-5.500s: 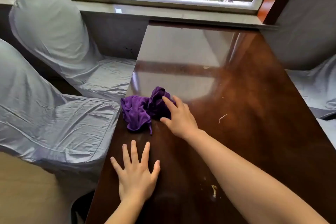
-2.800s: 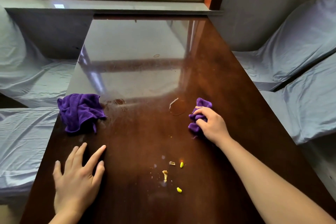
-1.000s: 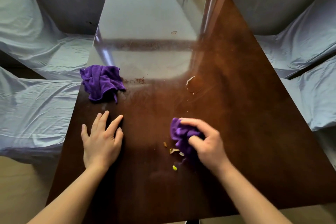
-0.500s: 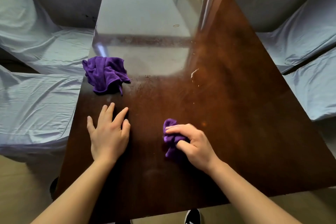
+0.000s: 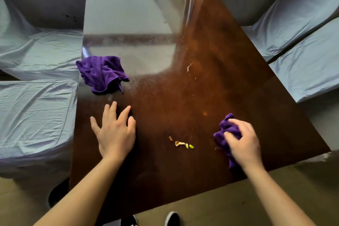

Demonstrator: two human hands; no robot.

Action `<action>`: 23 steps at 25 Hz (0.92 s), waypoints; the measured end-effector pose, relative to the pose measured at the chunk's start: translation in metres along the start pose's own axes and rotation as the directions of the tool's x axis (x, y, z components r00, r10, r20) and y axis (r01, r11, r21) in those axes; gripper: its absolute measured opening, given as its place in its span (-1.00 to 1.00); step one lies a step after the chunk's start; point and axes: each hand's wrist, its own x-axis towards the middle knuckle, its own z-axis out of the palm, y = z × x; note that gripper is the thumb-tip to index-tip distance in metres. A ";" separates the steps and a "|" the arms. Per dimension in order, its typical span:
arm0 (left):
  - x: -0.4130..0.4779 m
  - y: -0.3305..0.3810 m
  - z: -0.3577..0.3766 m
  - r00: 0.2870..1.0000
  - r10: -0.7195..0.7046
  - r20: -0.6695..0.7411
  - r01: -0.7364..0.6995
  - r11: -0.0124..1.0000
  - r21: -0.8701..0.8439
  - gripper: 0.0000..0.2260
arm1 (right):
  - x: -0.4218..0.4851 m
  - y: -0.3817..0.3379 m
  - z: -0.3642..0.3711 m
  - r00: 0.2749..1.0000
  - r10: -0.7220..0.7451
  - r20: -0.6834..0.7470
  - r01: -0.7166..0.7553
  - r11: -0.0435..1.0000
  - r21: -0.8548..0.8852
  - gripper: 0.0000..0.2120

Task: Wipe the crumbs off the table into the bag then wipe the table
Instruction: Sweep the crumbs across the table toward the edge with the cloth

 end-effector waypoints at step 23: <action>-0.046 -0.085 -0.043 0.933 0.325 0.154 -0.333 0.943 0.030 -0.40 | -0.033 -0.047 0.084 0.916 -0.396 -0.064 0.370 0.895 -0.249 -0.58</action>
